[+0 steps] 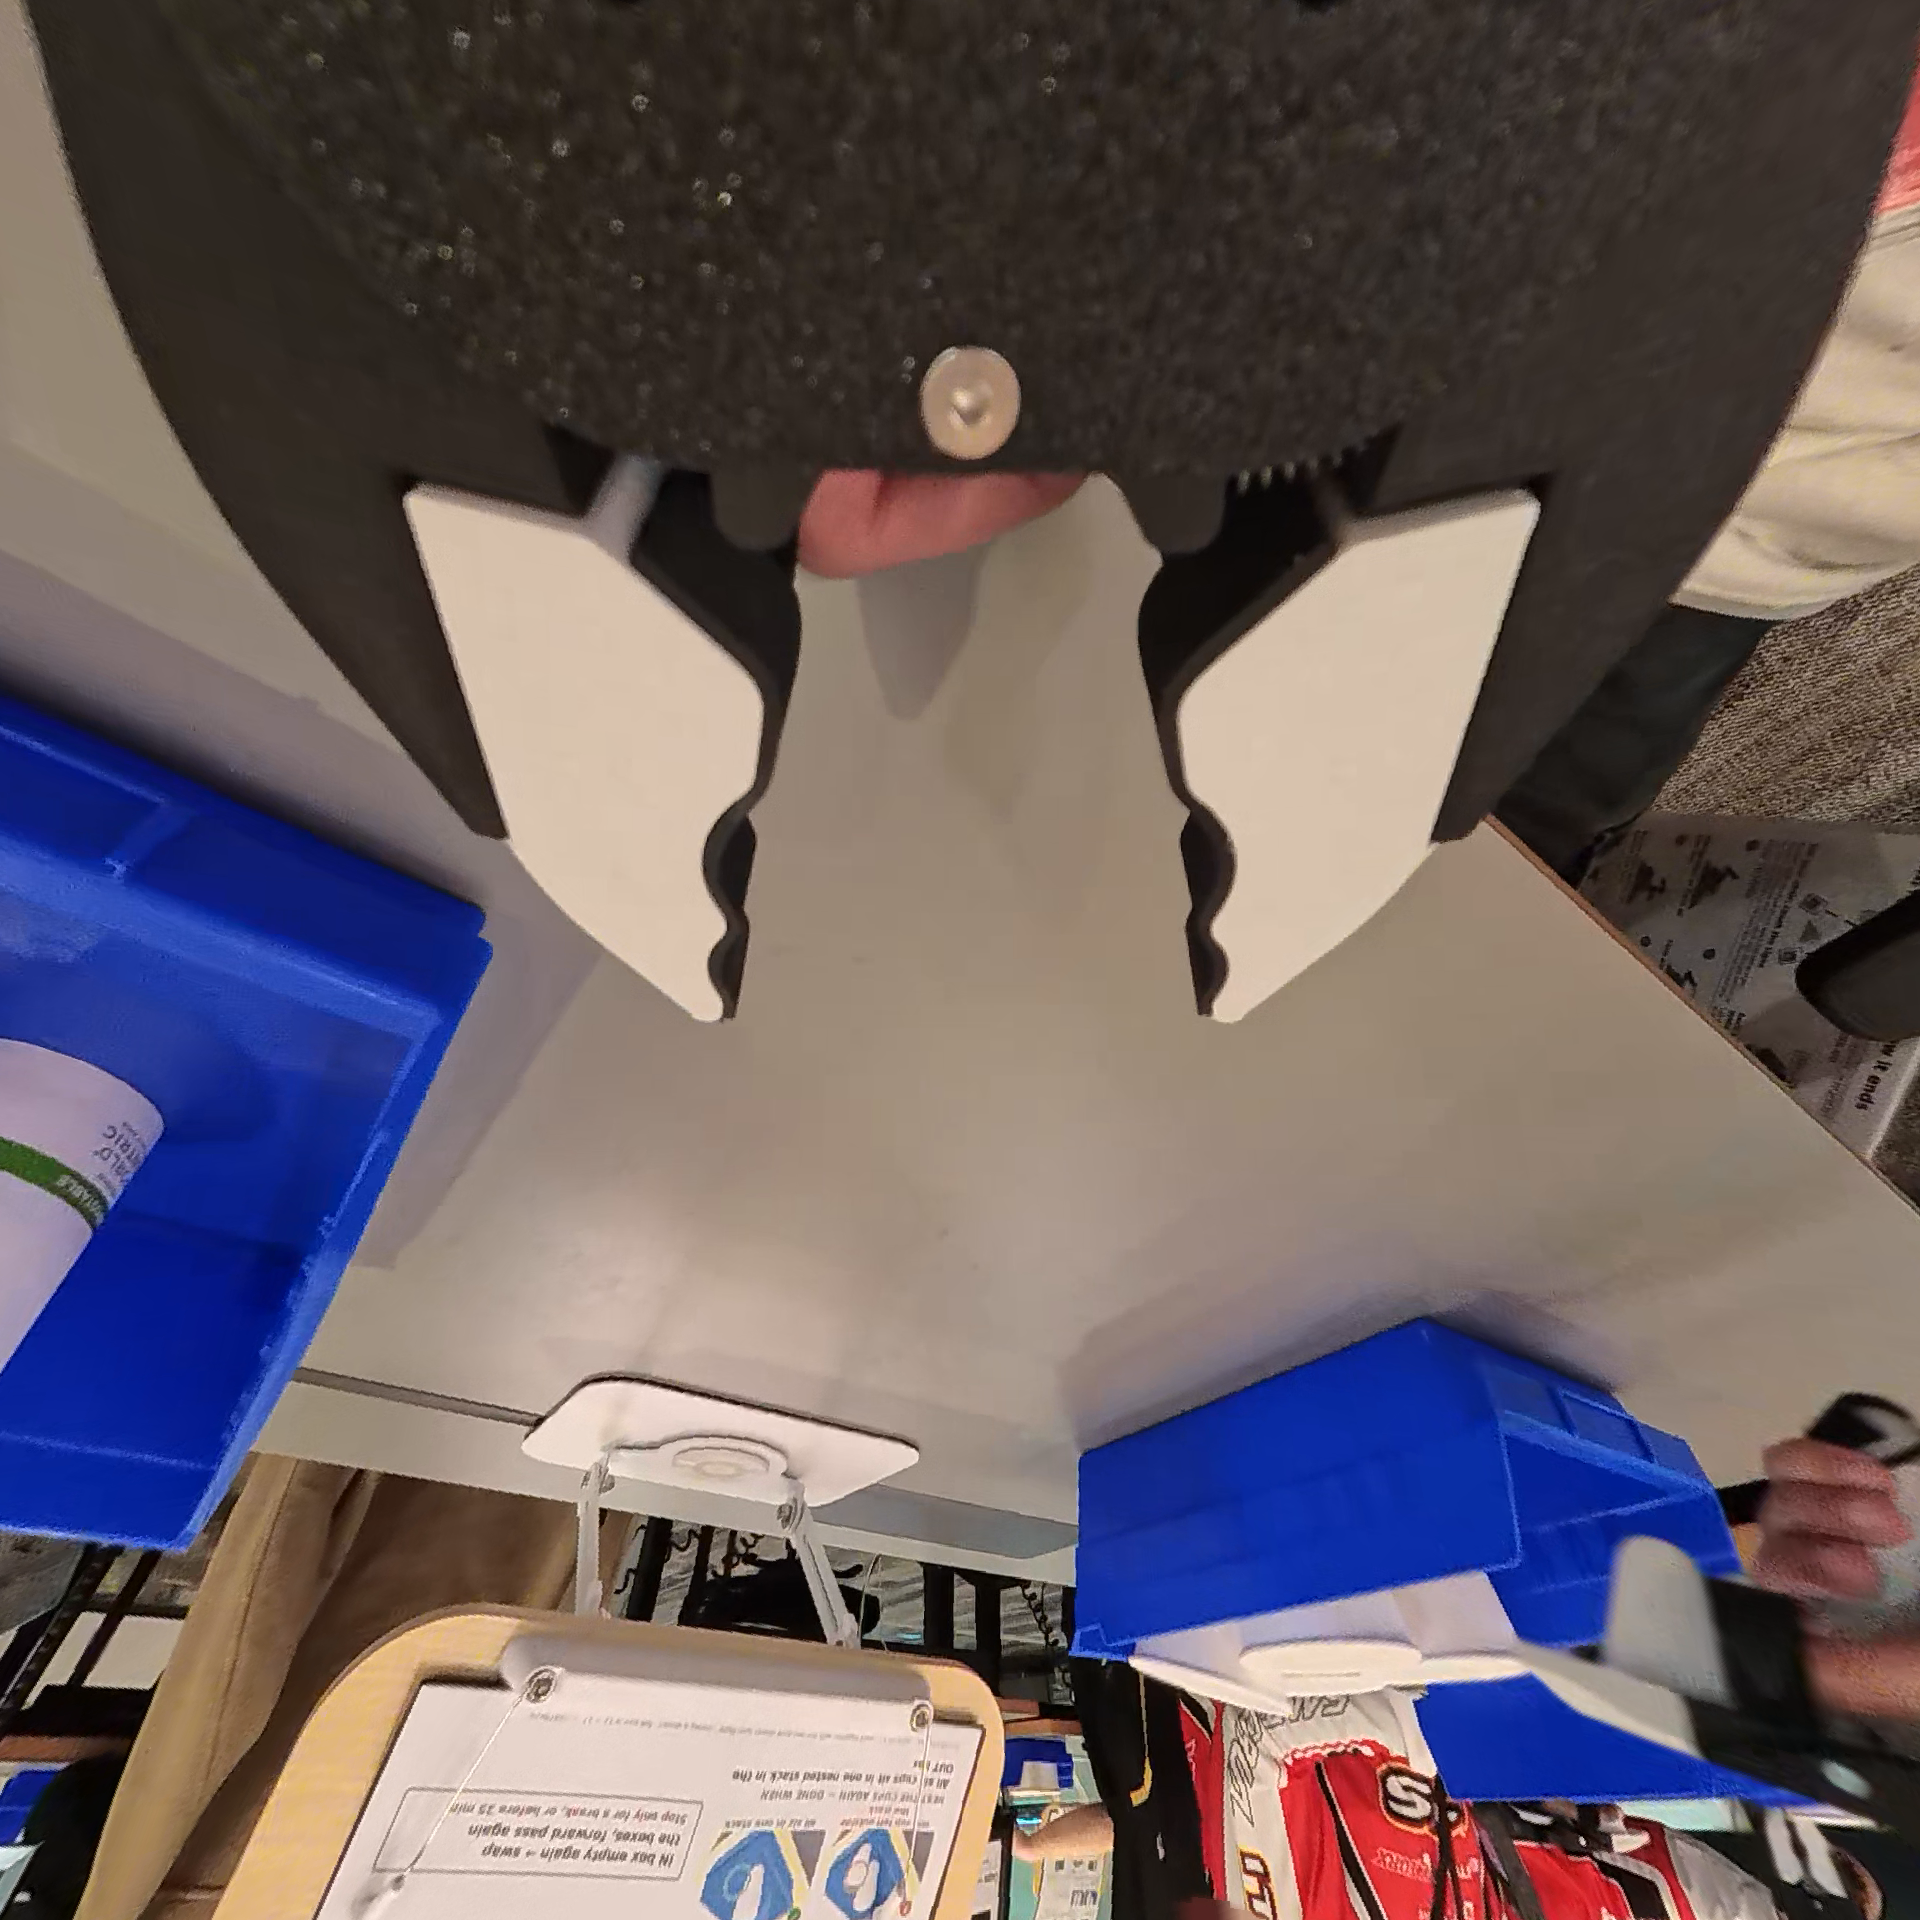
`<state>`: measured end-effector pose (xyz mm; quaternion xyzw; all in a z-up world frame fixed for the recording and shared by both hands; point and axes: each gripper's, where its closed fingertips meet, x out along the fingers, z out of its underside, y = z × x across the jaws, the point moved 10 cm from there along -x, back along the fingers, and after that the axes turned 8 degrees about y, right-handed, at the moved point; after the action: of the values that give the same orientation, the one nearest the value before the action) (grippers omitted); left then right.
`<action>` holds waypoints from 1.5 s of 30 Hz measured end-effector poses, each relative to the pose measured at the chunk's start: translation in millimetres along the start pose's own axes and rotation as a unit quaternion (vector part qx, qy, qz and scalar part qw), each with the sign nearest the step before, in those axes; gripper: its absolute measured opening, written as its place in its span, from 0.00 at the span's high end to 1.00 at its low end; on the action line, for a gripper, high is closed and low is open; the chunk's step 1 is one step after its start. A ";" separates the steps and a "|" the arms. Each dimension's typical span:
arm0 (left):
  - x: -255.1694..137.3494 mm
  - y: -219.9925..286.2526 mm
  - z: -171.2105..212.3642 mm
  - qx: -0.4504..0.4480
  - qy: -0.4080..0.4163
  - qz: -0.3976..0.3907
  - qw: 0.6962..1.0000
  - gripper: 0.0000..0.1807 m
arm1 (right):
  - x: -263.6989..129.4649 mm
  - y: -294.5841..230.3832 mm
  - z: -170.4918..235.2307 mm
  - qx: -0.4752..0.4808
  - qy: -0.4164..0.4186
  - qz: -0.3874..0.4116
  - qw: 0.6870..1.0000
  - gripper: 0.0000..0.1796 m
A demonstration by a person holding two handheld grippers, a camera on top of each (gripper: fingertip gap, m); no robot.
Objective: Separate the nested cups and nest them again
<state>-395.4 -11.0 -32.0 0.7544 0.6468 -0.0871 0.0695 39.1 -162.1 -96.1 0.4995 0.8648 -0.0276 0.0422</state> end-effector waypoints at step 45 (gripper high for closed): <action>-39.4 81.1 -54.1 0.135 0.005 0.506 0.852 0.52 | 62.6 7.1 -74.0 0.009 0.040 -0.333 0.942 0.52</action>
<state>-318.8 -49.6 28.8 0.9798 0.1581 -0.1227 -0.0017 10.8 -98.0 -28.8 0.1838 0.9825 -0.0282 -0.0087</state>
